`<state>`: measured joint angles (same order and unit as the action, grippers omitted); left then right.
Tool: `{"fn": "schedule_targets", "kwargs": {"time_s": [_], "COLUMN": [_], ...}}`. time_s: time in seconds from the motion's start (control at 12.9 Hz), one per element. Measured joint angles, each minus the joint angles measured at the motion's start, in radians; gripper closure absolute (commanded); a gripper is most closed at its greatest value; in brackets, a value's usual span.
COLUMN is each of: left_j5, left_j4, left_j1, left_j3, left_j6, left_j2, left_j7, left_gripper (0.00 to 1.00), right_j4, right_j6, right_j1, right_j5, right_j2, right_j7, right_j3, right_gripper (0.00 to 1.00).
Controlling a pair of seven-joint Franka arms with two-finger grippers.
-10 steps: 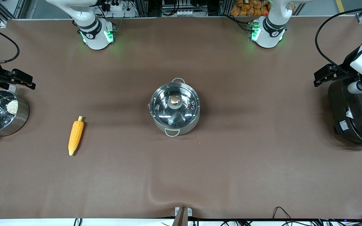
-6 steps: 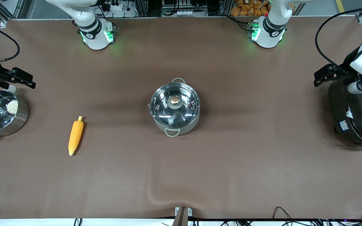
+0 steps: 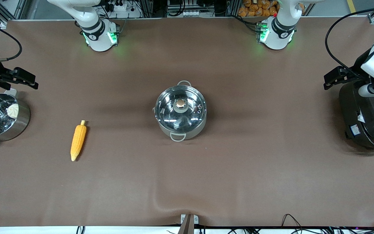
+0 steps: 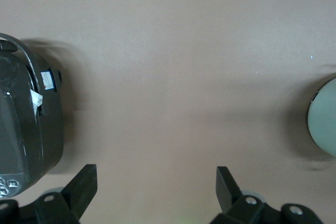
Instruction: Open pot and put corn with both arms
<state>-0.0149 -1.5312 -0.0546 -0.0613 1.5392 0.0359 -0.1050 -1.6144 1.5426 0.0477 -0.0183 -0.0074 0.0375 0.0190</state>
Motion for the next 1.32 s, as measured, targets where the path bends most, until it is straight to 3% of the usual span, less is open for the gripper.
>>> {"fn": "schedule_targets", "kwargs": {"time_s": [0.15, 0.31, 0.54, 0.77, 1.08, 1.32], "left_j5": [0.005, 0.012, 0.021, 0.03, 0.031, 0.025], "left_j4": [0.0, 0.002, 0.057, 0.117, 0.171, 0.185], "left_j1": [-0.014, -0.056, -0.194, -0.354, -0.515, -0.584], "left_j3": [-0.02, -0.049, -0.085, -0.093, -0.088, -0.079], "left_j6": [0.0, 0.001, 0.026, 0.197, 0.393, 0.422], "left_j2": [0.013, 0.036, 0.118, 0.233, 0.387, 0.466], "left_j7": [-0.04, -0.201, -0.573, -0.94, -1.276, -1.334], "left_gripper": [0.0, 0.0, 0.0, 0.0, 0.0, 0.0], "right_j4": [0.0, 0.002, 0.003, 0.004, 0.012, 0.054], "right_j6": [0.0, 0.0, 0.0, 0.004, 0.018, 0.038], "right_j1": [0.0, 0.001, 0.002, -0.004, -0.031, -0.044], "right_j5": [0.0, 0.0, 0.0, -0.001, -0.001, -0.014], "right_j2": [0.0, 0.0, 0.003, 0.029, 0.127, 0.264], "right_j7": [0.0, 0.0, 0.0, 0.0, 0.0, 0.0], "right_j3": [-0.003, -0.006, -0.006, -0.001, 0.003, 0.004], "right_gripper": [0.0, 0.0, 0.0, 0.0, 0.0, 0.0]}}
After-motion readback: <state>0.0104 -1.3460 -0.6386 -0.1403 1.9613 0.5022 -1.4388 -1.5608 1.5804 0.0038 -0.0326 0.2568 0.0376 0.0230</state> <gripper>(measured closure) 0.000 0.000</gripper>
